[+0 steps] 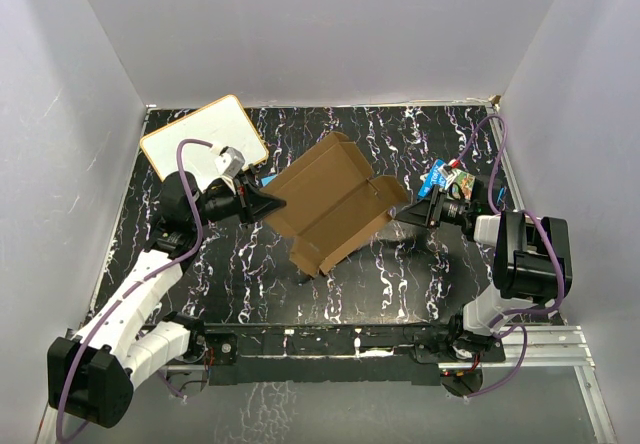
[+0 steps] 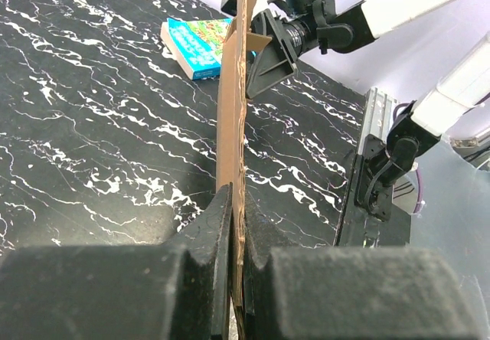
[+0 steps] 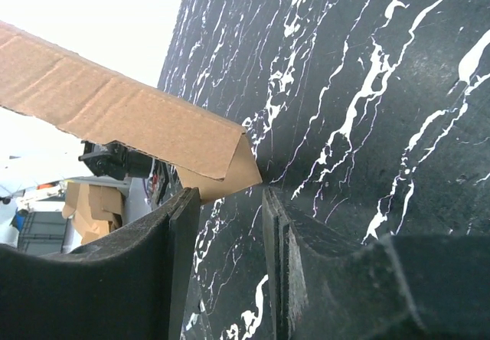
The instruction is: Fold the paper box
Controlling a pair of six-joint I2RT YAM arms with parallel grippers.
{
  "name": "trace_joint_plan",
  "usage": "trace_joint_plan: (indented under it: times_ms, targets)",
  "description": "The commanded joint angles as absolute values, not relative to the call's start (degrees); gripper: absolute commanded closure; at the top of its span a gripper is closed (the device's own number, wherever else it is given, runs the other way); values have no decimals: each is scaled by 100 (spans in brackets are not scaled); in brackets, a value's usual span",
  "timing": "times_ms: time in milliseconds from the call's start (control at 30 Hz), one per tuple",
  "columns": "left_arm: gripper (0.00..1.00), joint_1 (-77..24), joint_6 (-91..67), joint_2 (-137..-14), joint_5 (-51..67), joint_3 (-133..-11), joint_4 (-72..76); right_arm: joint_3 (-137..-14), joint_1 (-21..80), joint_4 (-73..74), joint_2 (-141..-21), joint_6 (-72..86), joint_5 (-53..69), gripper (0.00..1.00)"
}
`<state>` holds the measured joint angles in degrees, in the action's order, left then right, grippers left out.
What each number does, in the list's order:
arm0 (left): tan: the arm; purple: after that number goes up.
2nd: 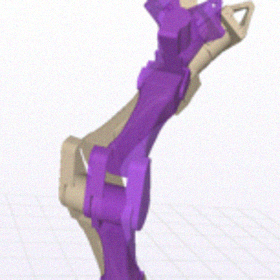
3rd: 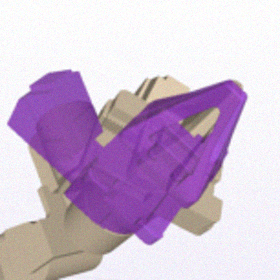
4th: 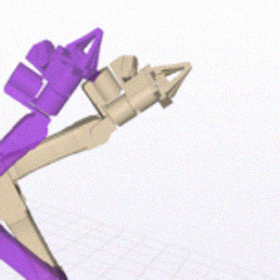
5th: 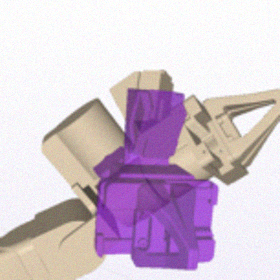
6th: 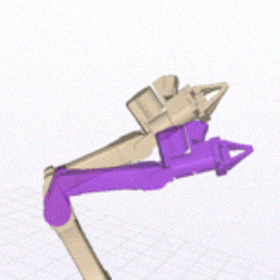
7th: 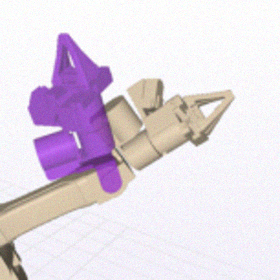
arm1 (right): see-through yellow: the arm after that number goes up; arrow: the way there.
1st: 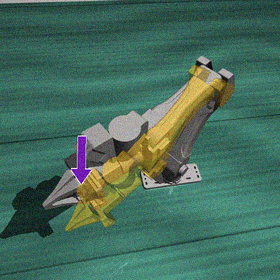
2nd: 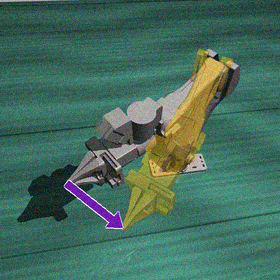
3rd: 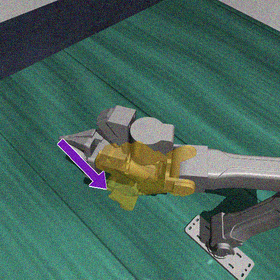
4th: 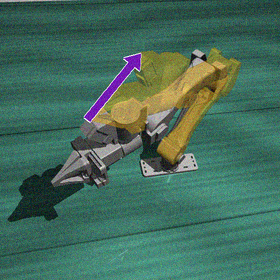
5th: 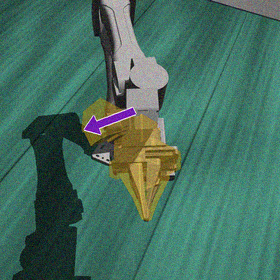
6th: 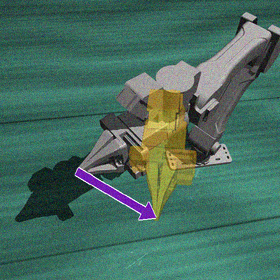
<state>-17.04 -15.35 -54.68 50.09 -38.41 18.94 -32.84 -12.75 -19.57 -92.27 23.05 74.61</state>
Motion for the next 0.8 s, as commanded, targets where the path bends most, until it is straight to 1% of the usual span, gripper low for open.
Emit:
trace_joint_plan:
  times_ms: [0,133,300,400,533,700,767]
  targets:
    - [100,-1680,-1722,-5408,5200,-3819,2321,-3454,-1268,-2301,-9232,2243,7867,56]
    - [100,-1683,-1707,-5352,5090,-3832,2258,-3577,-1477,-2089,-9097,1978,8255,53]
    - [100,-1683,-1742,-5343,4992,-3814,2285,-3785,-1817,-1146,-8776,879,8622,46]
    - [100,-1681,-1804,-5340,5008,-3791,2389,-3788,-1907,-1132,-8616,852,8638,44]
    - [100,-1679,-1891,-5328,5055,-3777,2528,-3731,-1967,-1222,-8574,1153,8152,45]
    - [100,-1682,-2041,-5343,5207,-3725,2716,-3407,-1984,-2143,-8663,2308,7432,48]
    - [100,-1684,-2117,-5346,5248,-3685,2826,-3343,-1979,-2323,-8719,2512,7285,48]
